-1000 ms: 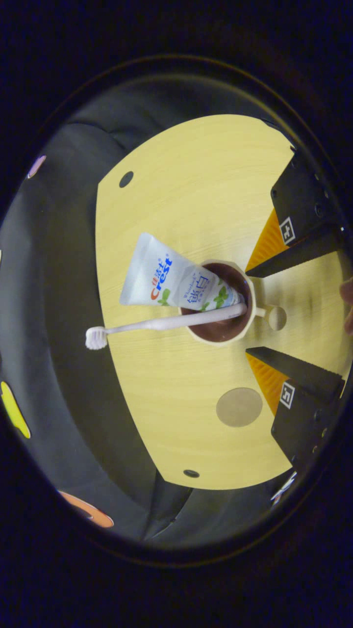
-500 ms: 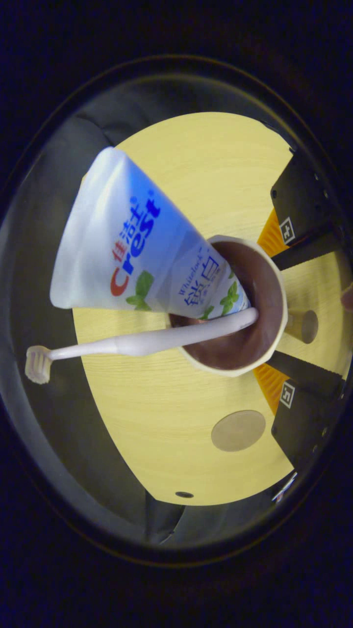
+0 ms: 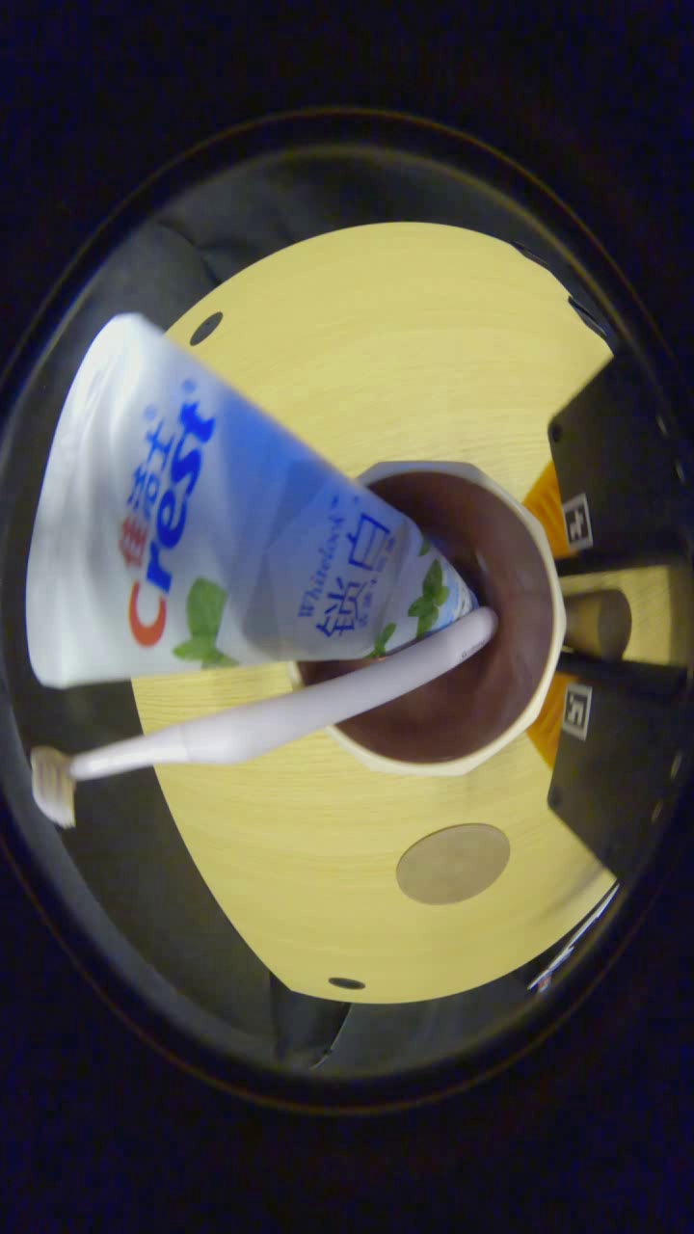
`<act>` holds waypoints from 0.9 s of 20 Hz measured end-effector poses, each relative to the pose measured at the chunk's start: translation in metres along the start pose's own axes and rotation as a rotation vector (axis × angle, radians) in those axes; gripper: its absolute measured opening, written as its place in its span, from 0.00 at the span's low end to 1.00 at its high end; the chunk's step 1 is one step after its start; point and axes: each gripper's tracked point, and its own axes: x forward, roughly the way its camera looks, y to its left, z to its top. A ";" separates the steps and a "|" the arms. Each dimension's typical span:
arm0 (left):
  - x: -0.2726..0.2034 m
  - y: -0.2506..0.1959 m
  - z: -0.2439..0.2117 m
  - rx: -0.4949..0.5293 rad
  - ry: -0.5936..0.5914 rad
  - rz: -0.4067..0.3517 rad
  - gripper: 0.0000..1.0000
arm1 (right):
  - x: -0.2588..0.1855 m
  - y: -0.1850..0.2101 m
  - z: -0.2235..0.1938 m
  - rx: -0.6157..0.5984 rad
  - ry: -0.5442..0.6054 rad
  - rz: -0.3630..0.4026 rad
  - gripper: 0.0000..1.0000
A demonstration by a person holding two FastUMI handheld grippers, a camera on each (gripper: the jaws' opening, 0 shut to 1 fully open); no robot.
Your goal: Put the toothbrush and toothpaste on the desktop into the cup, then pick up the cup and place it on the coaster on the desktop.
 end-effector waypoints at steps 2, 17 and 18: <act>-0.002 0.001 -0.002 -0.005 0.006 -0.001 0.98 | -0.001 0.000 -0.001 -0.031 0.001 0.005 0.27; -0.024 0.038 -0.009 -0.021 -0.001 0.023 0.98 | -0.023 0.045 0.001 -0.104 -0.071 0.010 0.23; -0.024 0.042 -0.012 -0.025 0.010 0.028 0.98 | -0.022 0.041 -0.001 -0.104 -0.065 -0.007 0.23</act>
